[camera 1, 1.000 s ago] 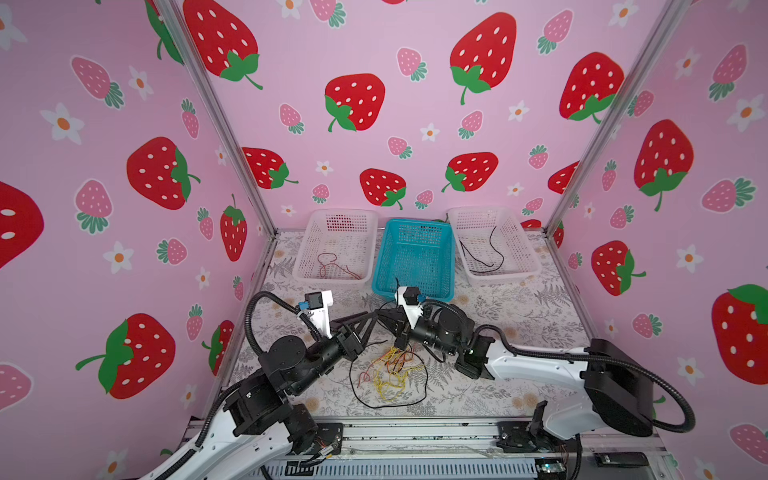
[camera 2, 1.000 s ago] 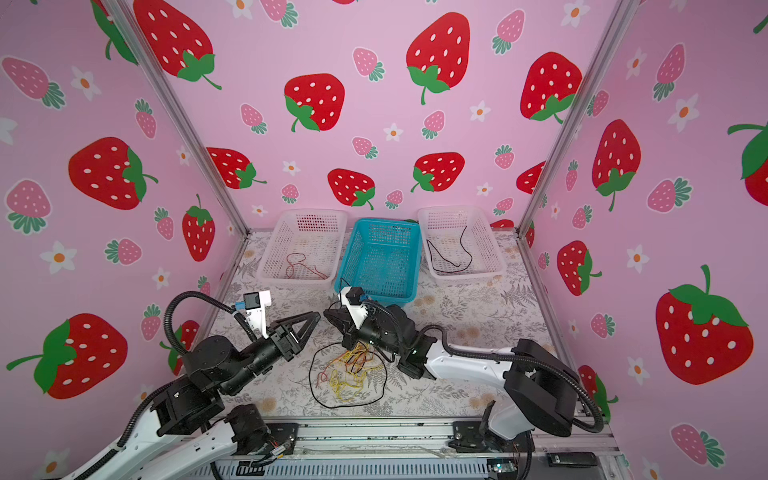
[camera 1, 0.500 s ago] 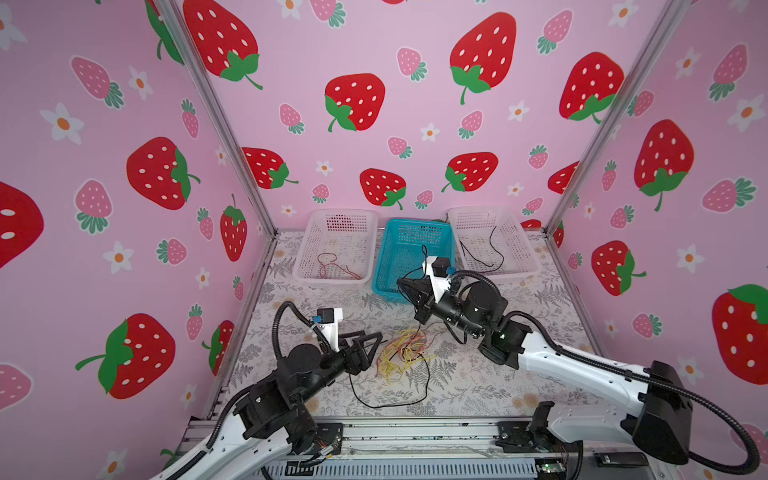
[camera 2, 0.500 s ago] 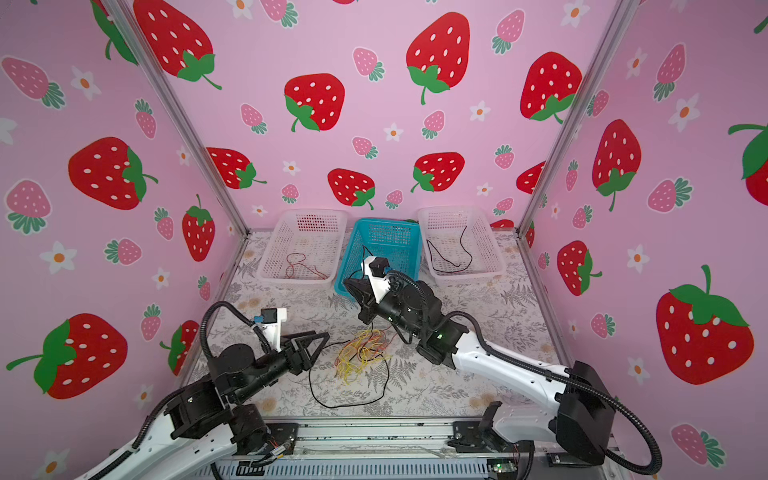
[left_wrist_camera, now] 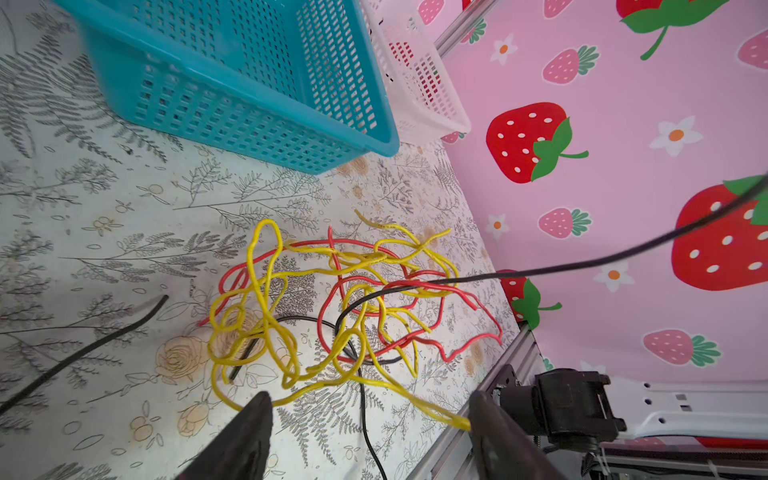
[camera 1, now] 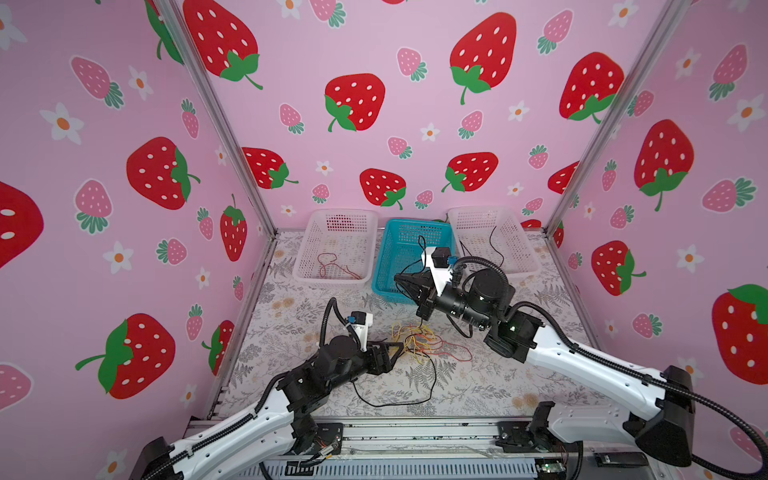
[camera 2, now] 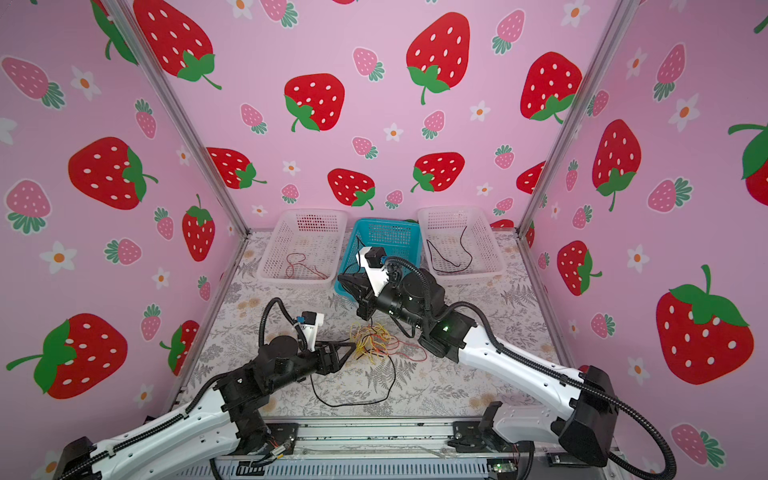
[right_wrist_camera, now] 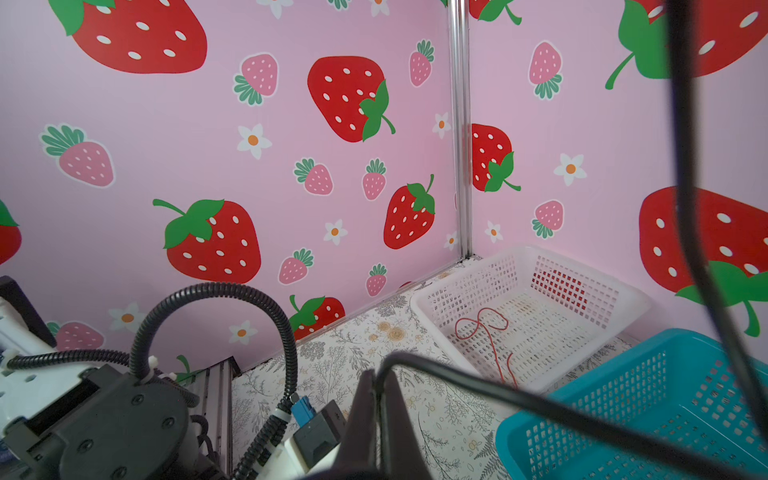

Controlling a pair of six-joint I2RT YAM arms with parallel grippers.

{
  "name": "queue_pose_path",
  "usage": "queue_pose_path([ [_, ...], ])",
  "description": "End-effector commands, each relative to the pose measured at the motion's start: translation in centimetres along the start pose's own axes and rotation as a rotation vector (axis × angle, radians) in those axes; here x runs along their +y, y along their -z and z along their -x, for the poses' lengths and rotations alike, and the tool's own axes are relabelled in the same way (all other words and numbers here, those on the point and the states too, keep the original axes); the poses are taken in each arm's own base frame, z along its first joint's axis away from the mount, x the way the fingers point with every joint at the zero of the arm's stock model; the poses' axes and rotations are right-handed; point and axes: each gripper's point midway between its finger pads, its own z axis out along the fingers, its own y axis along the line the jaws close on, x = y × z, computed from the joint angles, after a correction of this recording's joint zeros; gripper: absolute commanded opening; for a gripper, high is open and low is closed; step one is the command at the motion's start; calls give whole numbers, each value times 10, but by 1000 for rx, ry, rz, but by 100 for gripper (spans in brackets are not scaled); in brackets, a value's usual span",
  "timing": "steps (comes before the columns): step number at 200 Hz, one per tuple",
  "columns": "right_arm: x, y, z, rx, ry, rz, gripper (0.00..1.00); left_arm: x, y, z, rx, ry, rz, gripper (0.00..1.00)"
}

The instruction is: Untangle the cables

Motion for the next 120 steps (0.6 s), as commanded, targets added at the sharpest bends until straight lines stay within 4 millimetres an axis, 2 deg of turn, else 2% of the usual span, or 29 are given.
queue_pose_path([
  [1, 9, 9, 35, -79, 2, 18, 0, -25, -4, 2, -13, 7, -119, 76],
  [32, 17, 11, 48, -103, -9, 42, 0, -19, -11, -11, 40, -22, -87, 76],
  [71, 30, 16, 66, -141, -12, 63, 0, -11, -18, -18, 60, -31, -60, 75],
  [120, 40, 19, 74, -174, -26, 59, 0, -8, -33, -28, 100, -11, -47, 73],
])
